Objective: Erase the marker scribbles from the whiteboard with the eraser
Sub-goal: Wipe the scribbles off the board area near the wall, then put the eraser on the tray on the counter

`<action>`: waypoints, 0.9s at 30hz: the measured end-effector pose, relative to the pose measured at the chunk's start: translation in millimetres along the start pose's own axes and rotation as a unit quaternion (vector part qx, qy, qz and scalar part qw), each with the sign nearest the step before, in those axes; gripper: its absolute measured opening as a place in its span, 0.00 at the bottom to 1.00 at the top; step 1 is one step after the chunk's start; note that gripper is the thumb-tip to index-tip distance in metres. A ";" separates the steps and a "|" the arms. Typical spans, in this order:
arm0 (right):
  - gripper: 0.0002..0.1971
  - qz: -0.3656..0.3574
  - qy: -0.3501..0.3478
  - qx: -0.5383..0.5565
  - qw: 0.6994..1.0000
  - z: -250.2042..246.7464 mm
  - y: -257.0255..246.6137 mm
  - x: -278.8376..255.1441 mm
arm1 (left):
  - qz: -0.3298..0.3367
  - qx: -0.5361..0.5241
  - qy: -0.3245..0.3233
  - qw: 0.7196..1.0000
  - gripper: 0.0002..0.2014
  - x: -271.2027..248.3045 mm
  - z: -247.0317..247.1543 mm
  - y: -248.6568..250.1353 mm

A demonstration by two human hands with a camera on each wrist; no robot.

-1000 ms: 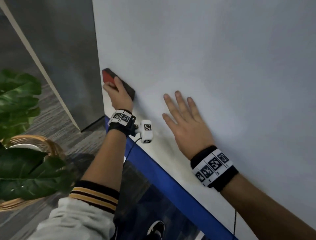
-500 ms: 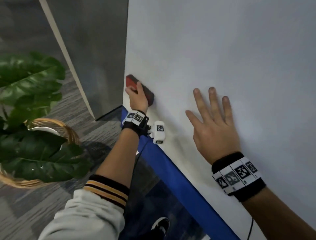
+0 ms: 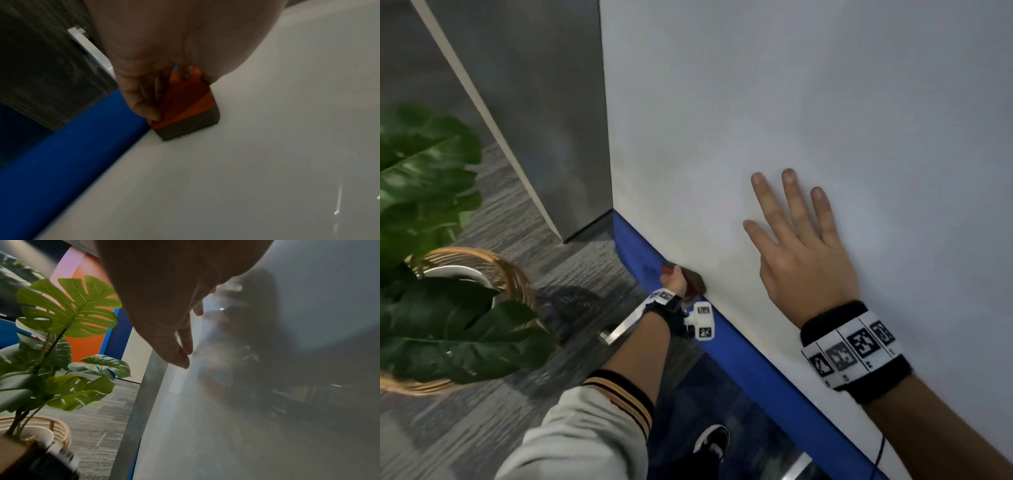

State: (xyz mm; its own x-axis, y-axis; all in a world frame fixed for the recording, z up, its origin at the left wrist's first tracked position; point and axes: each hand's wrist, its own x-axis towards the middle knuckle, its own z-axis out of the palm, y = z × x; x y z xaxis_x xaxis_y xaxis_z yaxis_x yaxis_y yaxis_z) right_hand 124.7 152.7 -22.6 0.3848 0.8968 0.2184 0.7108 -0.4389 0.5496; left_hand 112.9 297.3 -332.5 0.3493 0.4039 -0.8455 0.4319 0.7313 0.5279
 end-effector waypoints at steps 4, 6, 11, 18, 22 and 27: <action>0.17 0.007 0.002 -0.006 1.000 3.9 -2.6 -1.7 | 0.189 -0.011 0.078 0.979 0.21 -8.7 -33.4 105.5; 0.16 0.016 0.003 -0.002 1.000 5.4 -7.7 -1.1 | 0.290 -0.043 0.130 0.947 0.11 -32.8 -46.4 168.8; 0.17 0.029 0.003 0.029 0.999 6.7 -14.7 -0.4 | 0.546 0.017 0.171 0.820 0.11 -140.3 -51.2 272.5; 0.20 0.010 -0.018 0.119 0.993 -13.9 -9.3 -7.0 | 0.686 0.283 -0.037 0.669 0.16 -260.2 -32.1 179.6; 0.18 0.047 -0.060 0.235 0.969 -21.9 -10.1 -60.4 | 0.601 0.279 -0.071 0.745 0.15 -272.4 -45.3 118.9; 0.15 0.217 0.003 0.485 0.847 -28.7 4.7 -151.9 | 0.520 0.177 -0.230 0.803 0.24 -330.5 -26.8 59.2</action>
State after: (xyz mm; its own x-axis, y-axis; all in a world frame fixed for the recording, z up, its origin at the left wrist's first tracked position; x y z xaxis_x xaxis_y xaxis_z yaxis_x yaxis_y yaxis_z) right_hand 52.8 16.0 -30.1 0.7326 0.6381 0.2368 0.6543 -0.5643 -0.5035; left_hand 0.7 221.8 -24.0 0.9097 0.3896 0.1438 -0.1116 -0.1041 0.9883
